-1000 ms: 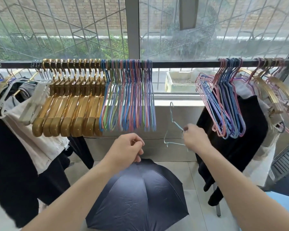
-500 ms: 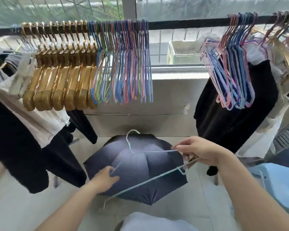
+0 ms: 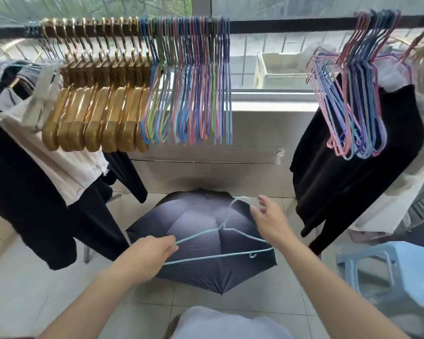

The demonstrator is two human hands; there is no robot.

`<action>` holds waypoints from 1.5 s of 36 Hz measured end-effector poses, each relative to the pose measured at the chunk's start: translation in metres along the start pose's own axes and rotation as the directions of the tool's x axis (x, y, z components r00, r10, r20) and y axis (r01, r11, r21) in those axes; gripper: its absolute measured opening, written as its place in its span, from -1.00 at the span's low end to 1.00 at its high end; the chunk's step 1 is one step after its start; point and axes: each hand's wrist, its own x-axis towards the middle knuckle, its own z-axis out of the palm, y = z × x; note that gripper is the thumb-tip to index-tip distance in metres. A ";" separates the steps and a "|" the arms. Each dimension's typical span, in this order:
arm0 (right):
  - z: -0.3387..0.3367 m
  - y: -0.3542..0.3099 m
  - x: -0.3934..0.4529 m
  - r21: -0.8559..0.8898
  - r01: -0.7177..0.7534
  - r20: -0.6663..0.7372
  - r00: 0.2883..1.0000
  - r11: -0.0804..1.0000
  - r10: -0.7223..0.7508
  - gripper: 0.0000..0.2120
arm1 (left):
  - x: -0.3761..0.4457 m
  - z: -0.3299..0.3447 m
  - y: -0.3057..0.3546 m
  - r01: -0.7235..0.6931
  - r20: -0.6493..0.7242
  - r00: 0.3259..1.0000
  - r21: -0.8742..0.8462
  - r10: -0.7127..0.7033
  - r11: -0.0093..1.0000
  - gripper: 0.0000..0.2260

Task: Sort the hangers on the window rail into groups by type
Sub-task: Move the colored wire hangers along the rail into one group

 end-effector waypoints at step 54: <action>-0.109 -0.079 -0.079 0.512 -0.128 0.234 0.972 0.850 0.006 -0.67 | 0.048 -0.100 0.242 0.157 0.189 0.969 -0.967 0.157 0.199 -0.70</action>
